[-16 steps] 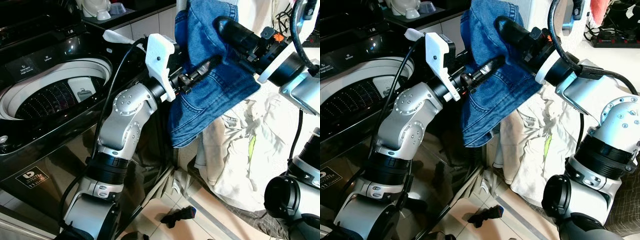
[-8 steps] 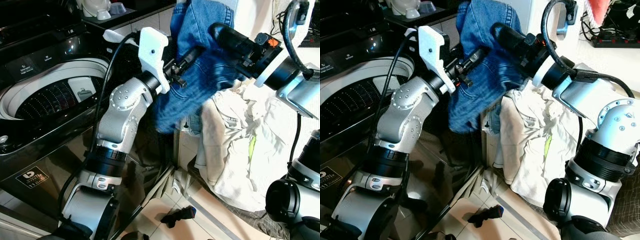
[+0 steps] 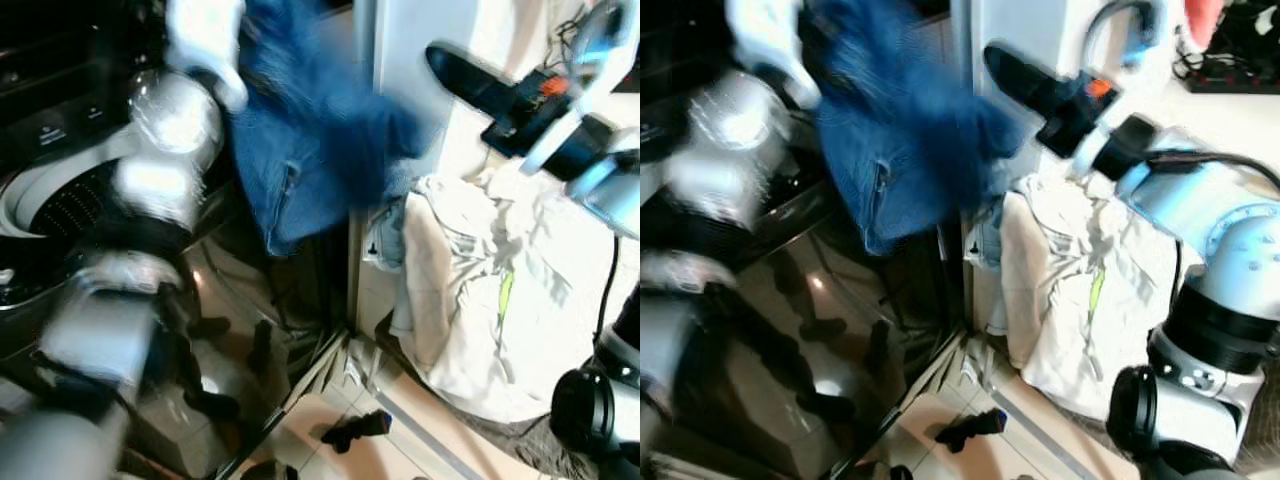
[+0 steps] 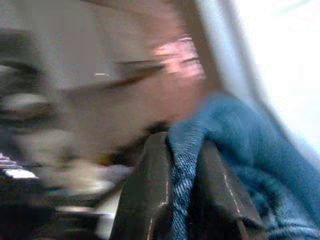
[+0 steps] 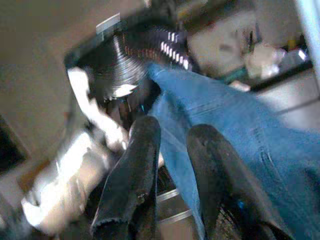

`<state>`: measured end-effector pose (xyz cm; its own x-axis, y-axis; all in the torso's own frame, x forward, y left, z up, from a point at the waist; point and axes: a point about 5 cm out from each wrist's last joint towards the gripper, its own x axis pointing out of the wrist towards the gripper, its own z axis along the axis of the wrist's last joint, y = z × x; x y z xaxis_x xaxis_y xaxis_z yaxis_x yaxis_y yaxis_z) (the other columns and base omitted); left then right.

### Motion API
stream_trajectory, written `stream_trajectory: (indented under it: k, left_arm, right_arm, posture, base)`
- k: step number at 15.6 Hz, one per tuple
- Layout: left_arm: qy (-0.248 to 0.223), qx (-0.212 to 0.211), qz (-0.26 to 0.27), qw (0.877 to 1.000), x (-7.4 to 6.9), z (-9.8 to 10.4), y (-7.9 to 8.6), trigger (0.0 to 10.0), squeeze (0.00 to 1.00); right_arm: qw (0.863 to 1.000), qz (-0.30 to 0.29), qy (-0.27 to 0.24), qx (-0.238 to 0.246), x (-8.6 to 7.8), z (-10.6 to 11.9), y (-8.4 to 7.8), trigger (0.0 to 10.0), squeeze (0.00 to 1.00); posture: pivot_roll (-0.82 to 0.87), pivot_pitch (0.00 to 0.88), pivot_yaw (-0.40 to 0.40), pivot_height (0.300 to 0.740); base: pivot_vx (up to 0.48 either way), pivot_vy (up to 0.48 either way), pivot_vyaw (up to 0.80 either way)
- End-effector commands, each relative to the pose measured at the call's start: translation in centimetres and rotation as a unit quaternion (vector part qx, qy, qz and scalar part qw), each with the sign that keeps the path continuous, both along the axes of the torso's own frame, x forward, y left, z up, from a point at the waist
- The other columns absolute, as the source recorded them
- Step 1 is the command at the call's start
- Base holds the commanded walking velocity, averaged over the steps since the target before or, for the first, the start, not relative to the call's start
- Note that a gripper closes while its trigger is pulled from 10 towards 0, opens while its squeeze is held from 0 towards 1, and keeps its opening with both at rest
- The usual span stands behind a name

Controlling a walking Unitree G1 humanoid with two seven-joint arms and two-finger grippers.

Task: Clothes washing

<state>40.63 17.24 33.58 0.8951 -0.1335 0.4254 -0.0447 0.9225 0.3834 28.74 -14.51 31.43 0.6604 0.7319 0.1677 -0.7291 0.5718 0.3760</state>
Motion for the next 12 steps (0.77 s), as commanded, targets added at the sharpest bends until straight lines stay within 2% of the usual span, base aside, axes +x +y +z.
stream_trajectory:
  k: [1, 2, 3, 4, 5, 7, 8, 9, 10, 11, 12]
  left_arm:
    - [-0.07, 0.011, 0.058, 0.996, -0.5, 3.2, 1.6, 0.0, 0.0]
    - [-0.113, 0.044, 0.132, 0.984, -0.9, 5.5, 3.1, 0.0, 0.0]
    - [-0.157, 0.084, 0.197, 0.964, -1.5, 7.4, 4.2, 0.0, 0.0]
    - [-0.198, 0.107, 0.247, 0.943, -2.1, 8.6, 5.0, 0.0, 0.0]
    - [-0.244, 0.134, 0.293, 0.915, -2.7, 9.5, 5.4, 0.0, 0.0]
    - [-0.297, 0.156, 0.326, 0.884, -3.2, 10.1, 5.4, 0.0, 0.0]
    - [-0.267, 0.137, 0.314, 0.901, -2.6, 9.2, 5.4, 0.0, 0.0]
    - [-0.159, 0.117, 0.281, 0.939, -0.8, 5.9, 5.1, 0.0, 0.0]
    - [-0.129, 0.112, 0.274, 0.947, -0.4, 4.8, 5.1, 0.0, 0.0]
    - [-0.031, 0.098, 0.259, 0.96, 0.7, 1.3, 5.0, 0.0, 0.0]
    - [0.011, 0.097, 0.254, 0.962, 1.0, -0.1, 5.0, 0.0, 0.0]
  right_arm:
    - [1.0, 0.008, -0.012, -0.023, -0.4, -0.1, 0.5, 10.0, 0.0]
    - [0.999, 0.015, -0.014, -0.033, -0.6, -0.2, 1.0, 10.0, 0.0]
    - [0.999, 0.019, -0.015, -0.043, -0.6, -0.4, 1.4, 10.0, 0.0]
    - [0.998, 0.021, -0.016, -0.048, -0.7, -0.5, 1.6, 10.0, 0.0]
    - [0.998, 0.021, -0.018, -0.051, -0.8, -0.6, 1.8, 10.0, 0.0]
    - [0.998, 0.02, -0.021, -0.055, -0.8, -0.8, 2.1, 10.0, 0.0]
    - [0.998, 0.021, -0.02, -0.061, -0.8, -1.1, 2.3, 10.0, 0.0]
    - [0.997, 0.024, -0.017, -0.07, -0.9, -1.5, 2.7, 10.0, 0.0]
    - [0.997, 0.025, -0.015, -0.072, -0.9, -1.6, 2.8, 10.0, 0.0]
    - [0.996, 0.026, -0.011, -0.087, -0.9, -2.0, 3.1, 10.0, 0.0]
    - [0.995, 0.027, -0.01, -0.092, -0.9, -2.2, 3.2, 10.0, 0.0]
  posture:
    - [-0.09, 0.0, 0.075, 0.74]
    - [-0.09, 0.0, 0.077, 0.74]
    - [-0.1, 0.0, 0.085, 0.74]
    - [-0.1, 0.0, 0.088, 0.74]
    - [-0.11, 0.0, 0.089, 0.74]
    - [-0.11, 0.0, 0.094, 0.74]
    - [-0.11, 0.0, 0.093, 0.74]
    - [-0.11, 0.0, 0.091, 0.74]
    - [-0.11, 0.0, 0.091, 0.74]
    - [-0.11, 0.0, 0.091, 0.74]
    - [-0.11, 0.0, 0.091, 0.74]
  base:
    - [0.0, 0.0, 0.0]
    - [0.0, 0.0, 0.0]
    - [0.0, 0.0, 0.0]
    - [0.0, 0.0, 0.0]
    - [0.0, 0.0, 0.0]
    - [0.0, 0.0, 0.0]
    - [0.0, 0.0, 0.0]
    - [0.0, 0.0, 0.0]
    - [0.0, 0.0, 0.0]
    - [0.0, 0.0, 0.0]
    - [0.0, 0.0, 0.0]
